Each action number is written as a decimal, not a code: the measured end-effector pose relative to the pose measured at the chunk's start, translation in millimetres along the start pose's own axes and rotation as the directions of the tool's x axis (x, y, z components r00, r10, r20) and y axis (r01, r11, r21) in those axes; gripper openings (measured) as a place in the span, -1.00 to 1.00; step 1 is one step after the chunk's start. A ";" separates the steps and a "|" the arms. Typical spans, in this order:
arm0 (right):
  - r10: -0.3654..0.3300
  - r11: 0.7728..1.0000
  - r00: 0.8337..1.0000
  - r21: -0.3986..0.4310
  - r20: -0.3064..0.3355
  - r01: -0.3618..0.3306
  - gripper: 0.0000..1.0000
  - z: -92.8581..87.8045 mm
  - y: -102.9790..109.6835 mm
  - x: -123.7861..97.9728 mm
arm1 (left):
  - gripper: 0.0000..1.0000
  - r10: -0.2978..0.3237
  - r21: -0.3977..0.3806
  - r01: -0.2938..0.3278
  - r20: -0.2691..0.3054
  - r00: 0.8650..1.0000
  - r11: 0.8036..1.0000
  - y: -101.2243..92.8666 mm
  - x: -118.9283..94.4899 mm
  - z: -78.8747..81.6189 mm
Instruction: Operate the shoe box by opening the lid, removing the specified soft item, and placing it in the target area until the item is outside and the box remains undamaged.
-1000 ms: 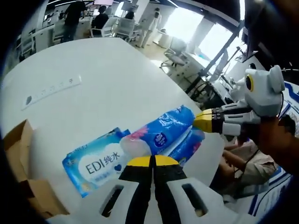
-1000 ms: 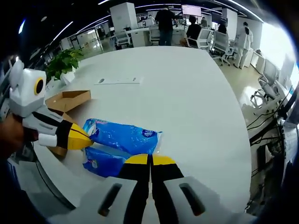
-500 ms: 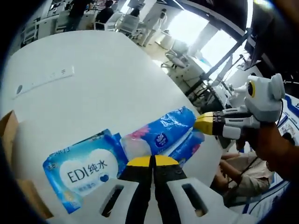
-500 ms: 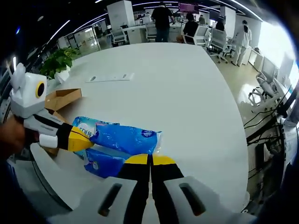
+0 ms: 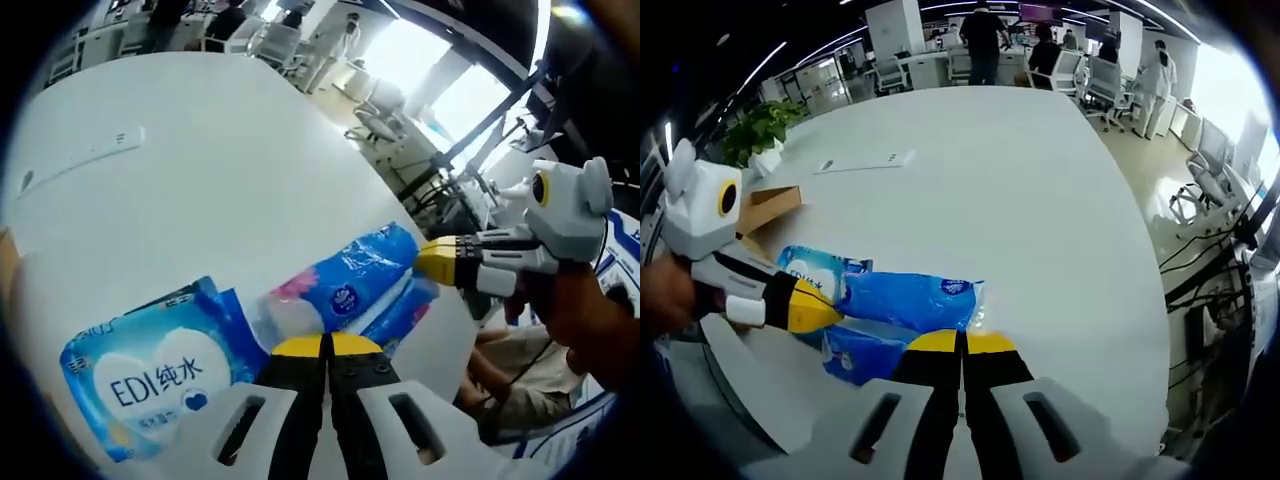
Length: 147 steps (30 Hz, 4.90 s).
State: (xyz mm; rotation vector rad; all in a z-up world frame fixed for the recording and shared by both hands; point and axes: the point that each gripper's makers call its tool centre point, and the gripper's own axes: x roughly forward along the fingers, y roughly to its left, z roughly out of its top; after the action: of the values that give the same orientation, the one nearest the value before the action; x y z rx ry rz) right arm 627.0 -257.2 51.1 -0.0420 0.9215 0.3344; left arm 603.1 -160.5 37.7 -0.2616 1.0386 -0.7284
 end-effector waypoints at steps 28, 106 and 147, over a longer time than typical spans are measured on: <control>-0.004 1.000 1.000 0.003 -0.021 0.004 -1.00 -21.4 -13.0 30.7 | -1.00 0.014 -0.035 -0.014 -0.017 1.000 0.999 20.2 34.7 -5.2; 0.018 0.982 0.972 -0.186 0.233 0.027 -0.53 71.4 177.9 -67.9 | -0.49 0.101 0.157 -0.150 0.284 0.954 0.976 81.0 -227.5 12.6; 0.279 0.888 0.956 -0.404 0.087 -0.222 -0.54 59.9 399.3 -11.9 | -0.39 0.258 -0.025 -0.261 0.276 0.926 0.965 211.9 -357.3 -73.9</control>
State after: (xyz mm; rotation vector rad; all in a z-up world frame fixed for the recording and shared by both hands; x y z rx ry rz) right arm 546.5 128.6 139.4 -0.2649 0.7055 0.7531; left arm 521.8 241.6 136.0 -0.2031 0.7818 -0.4425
